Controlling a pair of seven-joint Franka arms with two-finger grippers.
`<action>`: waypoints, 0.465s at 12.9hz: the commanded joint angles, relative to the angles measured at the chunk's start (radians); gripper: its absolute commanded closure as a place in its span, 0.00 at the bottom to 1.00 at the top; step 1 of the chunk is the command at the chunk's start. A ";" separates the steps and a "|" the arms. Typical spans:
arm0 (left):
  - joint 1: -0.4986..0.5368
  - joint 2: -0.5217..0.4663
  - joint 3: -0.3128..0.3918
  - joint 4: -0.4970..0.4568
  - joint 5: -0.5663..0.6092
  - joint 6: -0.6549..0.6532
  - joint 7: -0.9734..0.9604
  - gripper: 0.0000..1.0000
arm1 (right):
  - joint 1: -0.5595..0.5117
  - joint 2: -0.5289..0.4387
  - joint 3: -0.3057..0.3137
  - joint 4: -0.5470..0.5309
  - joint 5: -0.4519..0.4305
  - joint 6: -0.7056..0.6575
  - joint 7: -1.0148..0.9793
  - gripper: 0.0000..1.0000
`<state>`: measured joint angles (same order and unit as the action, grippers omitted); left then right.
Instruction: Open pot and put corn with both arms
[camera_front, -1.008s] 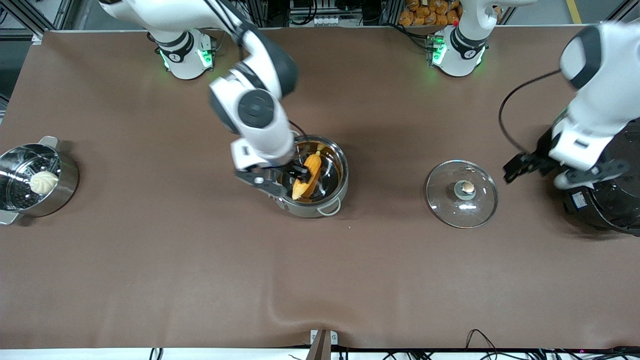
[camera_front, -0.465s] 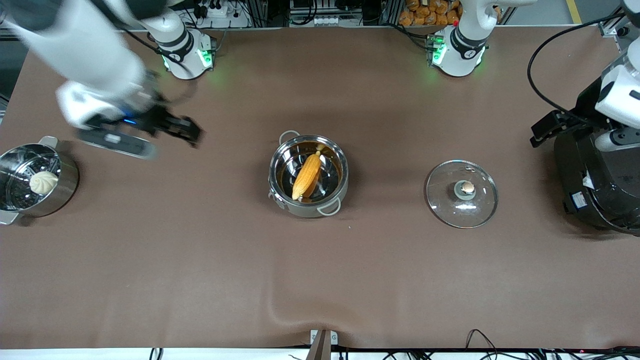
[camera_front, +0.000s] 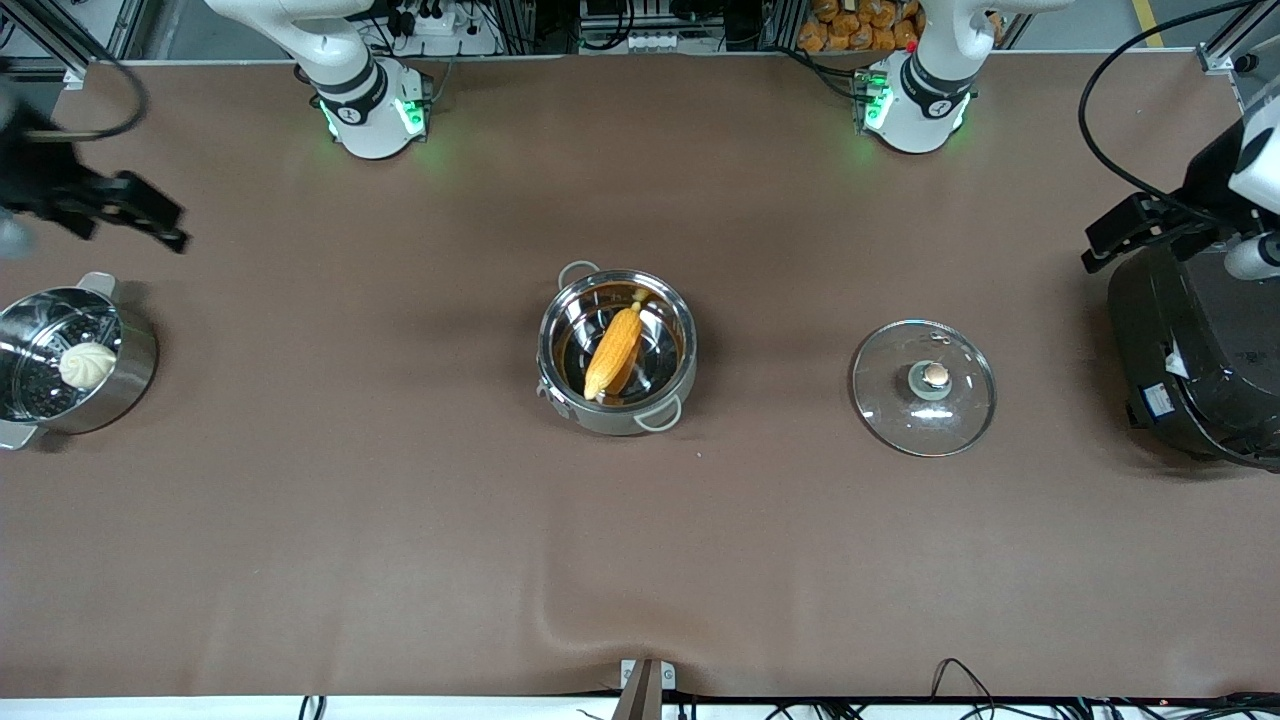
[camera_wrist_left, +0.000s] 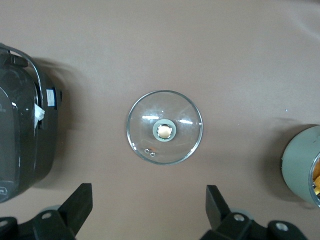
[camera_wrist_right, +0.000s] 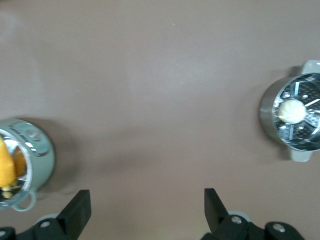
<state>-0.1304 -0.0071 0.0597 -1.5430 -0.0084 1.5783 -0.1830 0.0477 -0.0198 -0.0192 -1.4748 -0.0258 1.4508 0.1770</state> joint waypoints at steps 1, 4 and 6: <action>0.090 0.035 -0.085 0.052 0.001 -0.047 0.066 0.00 | -0.005 -0.055 -0.066 -0.062 0.017 0.017 -0.088 0.00; 0.101 0.026 -0.104 0.041 0.007 -0.050 0.069 0.00 | -0.006 -0.080 -0.105 -0.096 0.010 0.036 -0.152 0.00; 0.100 0.021 -0.104 0.034 0.005 -0.057 0.074 0.00 | 0.001 -0.078 -0.104 -0.098 0.015 0.031 -0.151 0.00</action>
<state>-0.0482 0.0140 -0.0298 -1.5262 -0.0084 1.5506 -0.1377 0.0456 -0.0667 -0.1272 -1.5338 -0.0250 1.4691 0.0349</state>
